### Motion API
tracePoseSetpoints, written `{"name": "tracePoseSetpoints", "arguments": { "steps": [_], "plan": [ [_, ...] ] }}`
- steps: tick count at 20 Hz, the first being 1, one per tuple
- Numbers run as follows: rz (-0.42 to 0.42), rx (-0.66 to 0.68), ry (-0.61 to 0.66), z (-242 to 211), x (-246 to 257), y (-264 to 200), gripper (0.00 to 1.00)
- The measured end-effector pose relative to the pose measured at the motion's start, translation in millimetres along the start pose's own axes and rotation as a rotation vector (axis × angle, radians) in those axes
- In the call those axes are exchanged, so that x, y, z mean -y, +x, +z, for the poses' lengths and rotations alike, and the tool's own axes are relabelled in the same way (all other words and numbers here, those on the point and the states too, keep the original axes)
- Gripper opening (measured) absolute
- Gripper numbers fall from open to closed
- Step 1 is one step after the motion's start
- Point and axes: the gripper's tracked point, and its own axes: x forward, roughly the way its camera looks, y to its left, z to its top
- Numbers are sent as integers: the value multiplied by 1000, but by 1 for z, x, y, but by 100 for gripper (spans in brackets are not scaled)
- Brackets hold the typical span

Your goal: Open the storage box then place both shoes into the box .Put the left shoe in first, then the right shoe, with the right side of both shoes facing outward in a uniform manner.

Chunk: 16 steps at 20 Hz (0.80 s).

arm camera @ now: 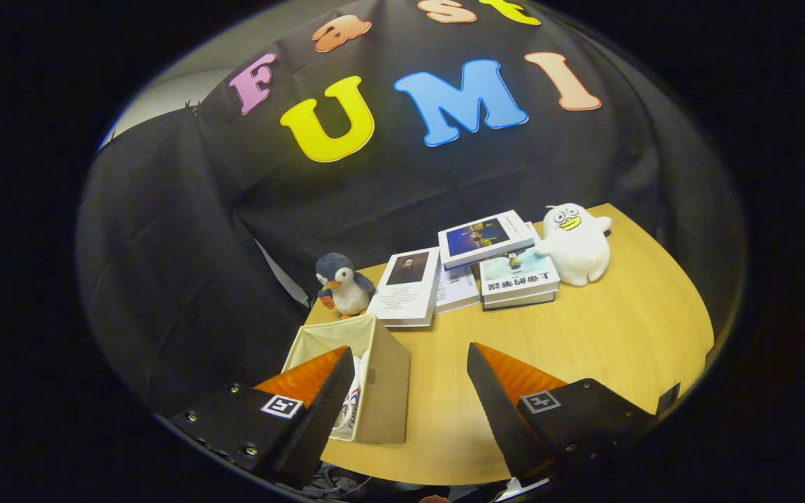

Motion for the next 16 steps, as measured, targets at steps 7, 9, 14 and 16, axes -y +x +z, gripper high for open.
{"name": "tracePoseSetpoints", "arguments": {
  "steps": [7, 9, 14, 16],
  "plan": [
    [-99, 127, -41, 18, 72, -68, 97],
    [-121, 163, -44, 21, 90, -85, 98],
    [-180, 291, -85, 33, 124, -123, 97],
    [-190, 342, -90, 34, 131, -135, 97]
  ]
}}
